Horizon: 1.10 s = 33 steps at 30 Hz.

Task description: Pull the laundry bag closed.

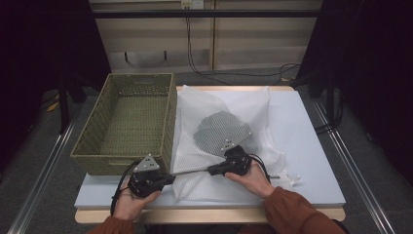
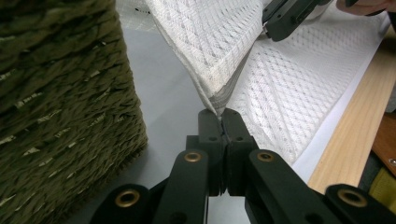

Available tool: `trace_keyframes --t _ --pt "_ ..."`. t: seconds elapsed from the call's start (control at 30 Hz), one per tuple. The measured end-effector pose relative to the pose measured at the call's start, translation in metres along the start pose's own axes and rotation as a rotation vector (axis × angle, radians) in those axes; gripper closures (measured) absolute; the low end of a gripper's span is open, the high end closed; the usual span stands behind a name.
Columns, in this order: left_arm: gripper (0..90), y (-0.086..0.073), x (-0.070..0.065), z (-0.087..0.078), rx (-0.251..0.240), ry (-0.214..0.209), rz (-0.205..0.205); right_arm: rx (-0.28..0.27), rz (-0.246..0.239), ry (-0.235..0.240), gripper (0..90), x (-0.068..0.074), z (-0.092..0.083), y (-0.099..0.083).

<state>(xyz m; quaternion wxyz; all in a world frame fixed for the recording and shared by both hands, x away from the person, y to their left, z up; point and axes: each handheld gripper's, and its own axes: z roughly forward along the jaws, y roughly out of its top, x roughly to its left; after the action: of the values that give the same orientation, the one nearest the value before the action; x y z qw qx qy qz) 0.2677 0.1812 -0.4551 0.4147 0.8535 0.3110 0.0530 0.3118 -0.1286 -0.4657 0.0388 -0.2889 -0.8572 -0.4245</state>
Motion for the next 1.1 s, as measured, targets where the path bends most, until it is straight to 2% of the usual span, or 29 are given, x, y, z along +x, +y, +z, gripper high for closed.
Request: trace_keyframes --t 0.47,1.1 --pt "88.4 -0.001 0.002 -0.001 0.004 0.004 -0.009 -0.008 0.024 -0.015 87.0 -0.002 -0.016 -0.013" --pt "88.4 -0.001 0.001 -0.002 -0.002 -0.006 -0.007 -0.009 0.027 -0.019 87.0 -0.003 -0.016 -0.014"
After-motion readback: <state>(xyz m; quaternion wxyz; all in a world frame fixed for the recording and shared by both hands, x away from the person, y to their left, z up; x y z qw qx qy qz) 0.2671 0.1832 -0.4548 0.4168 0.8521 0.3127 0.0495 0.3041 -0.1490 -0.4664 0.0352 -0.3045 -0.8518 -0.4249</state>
